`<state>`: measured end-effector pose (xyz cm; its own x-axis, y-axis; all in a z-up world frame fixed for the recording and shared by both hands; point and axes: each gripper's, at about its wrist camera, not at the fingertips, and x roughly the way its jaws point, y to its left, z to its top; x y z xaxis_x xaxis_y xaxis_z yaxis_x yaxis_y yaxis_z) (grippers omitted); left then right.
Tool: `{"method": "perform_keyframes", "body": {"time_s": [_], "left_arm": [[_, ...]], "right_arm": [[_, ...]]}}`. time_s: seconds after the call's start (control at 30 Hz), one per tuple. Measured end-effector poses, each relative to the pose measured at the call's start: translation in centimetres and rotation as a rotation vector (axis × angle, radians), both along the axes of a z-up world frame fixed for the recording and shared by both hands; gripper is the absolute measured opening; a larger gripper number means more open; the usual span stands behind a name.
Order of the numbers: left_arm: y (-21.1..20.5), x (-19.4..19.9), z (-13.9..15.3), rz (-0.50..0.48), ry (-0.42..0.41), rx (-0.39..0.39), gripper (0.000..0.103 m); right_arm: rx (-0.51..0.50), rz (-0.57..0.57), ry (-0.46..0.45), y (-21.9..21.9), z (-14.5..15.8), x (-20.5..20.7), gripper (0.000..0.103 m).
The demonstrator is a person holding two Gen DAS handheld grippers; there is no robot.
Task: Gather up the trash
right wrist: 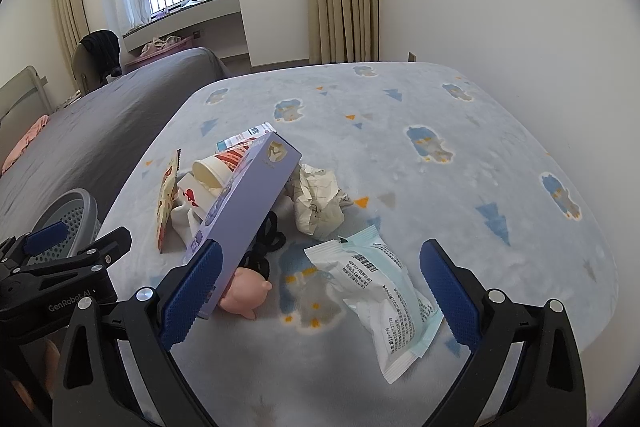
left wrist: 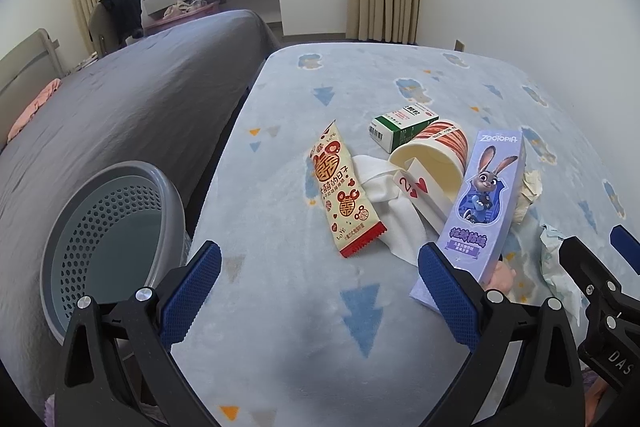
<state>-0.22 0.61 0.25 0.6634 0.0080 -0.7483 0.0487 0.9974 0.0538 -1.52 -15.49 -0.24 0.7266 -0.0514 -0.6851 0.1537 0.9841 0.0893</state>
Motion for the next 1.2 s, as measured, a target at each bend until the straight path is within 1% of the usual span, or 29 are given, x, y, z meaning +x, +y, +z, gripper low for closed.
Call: {"method": "perform_keyframes", "body": {"time_s": [1.2], "left_arm": [[0.3,0.01,-0.26,0.001,-0.001,0.005,0.097]], "right_arm": [[-0.001,0.001,0.002,0.12,-0.06,0.13,0.095]]}}
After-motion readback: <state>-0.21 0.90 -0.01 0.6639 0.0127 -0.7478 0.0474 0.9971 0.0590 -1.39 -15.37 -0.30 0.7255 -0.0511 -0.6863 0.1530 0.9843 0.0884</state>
